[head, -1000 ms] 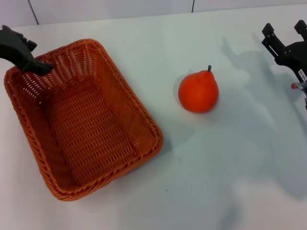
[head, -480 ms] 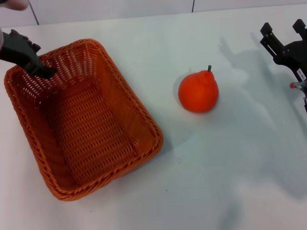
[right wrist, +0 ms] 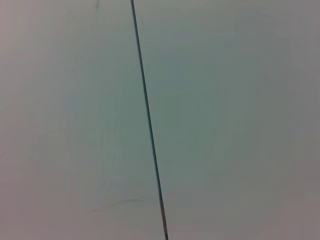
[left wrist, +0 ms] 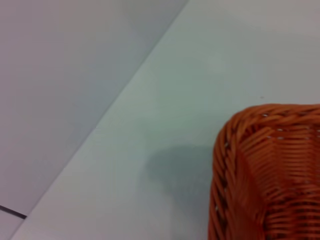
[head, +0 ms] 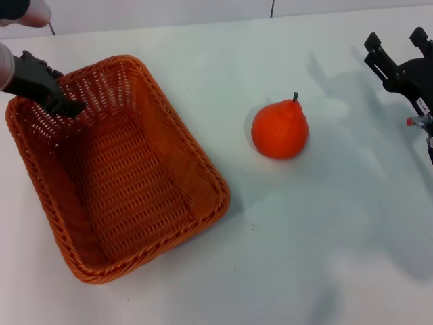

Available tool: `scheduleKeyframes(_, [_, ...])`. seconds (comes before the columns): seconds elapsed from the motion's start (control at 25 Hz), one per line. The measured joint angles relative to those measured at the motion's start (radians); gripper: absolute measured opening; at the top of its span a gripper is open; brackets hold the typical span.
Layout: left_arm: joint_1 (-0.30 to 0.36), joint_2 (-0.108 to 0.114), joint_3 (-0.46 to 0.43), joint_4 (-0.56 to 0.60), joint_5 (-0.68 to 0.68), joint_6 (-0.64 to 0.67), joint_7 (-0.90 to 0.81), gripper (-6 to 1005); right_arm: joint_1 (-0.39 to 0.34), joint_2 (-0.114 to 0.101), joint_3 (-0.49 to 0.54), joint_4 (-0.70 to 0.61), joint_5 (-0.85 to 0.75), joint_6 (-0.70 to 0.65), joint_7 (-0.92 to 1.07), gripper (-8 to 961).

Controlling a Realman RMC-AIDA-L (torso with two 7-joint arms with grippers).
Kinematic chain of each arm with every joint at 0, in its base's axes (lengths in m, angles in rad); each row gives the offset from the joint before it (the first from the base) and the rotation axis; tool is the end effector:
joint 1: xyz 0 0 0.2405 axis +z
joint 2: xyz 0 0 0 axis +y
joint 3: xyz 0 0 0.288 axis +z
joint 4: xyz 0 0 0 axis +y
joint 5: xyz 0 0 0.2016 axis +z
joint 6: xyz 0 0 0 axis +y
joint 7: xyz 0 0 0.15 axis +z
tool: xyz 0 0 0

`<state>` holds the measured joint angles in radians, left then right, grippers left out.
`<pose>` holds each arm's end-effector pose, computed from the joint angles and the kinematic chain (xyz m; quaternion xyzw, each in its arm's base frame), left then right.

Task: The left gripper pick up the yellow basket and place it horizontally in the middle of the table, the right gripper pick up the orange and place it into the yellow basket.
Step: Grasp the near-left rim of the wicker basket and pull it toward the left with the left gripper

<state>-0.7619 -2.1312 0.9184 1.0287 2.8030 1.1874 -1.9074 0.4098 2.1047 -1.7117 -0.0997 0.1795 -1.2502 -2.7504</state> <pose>-0.2452 0.4408 0.0046 -0.9289 -0.1578 0.1632 0.2926 0.3467 0.3317 -0.0232 -0.2653 -0.6867 -0.5699 0.3650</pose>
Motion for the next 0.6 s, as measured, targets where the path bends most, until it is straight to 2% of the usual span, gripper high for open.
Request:
scheduleKeyframes(0.12, [0.015,-0.014,0.000,0.021,0.005,-0.024,0.001,653,-0.002,0.000,0.000,0.000,0.000,0.000,0.000,932])
scheduleKeyframes(0.28, [0.017,-0.017,0.008,0.023,0.036,-0.024,-0.005,644,-0.003,0.000,0.000,0.000,0.000,0.000,0.007,932])
scheduleKeyframes(0.6, [0.025,-0.016,0.016,0.028,0.050,-0.002,-0.008,380,-0.003,-0.001,0.000,0.000,0.000,-0.001,0.028,932])
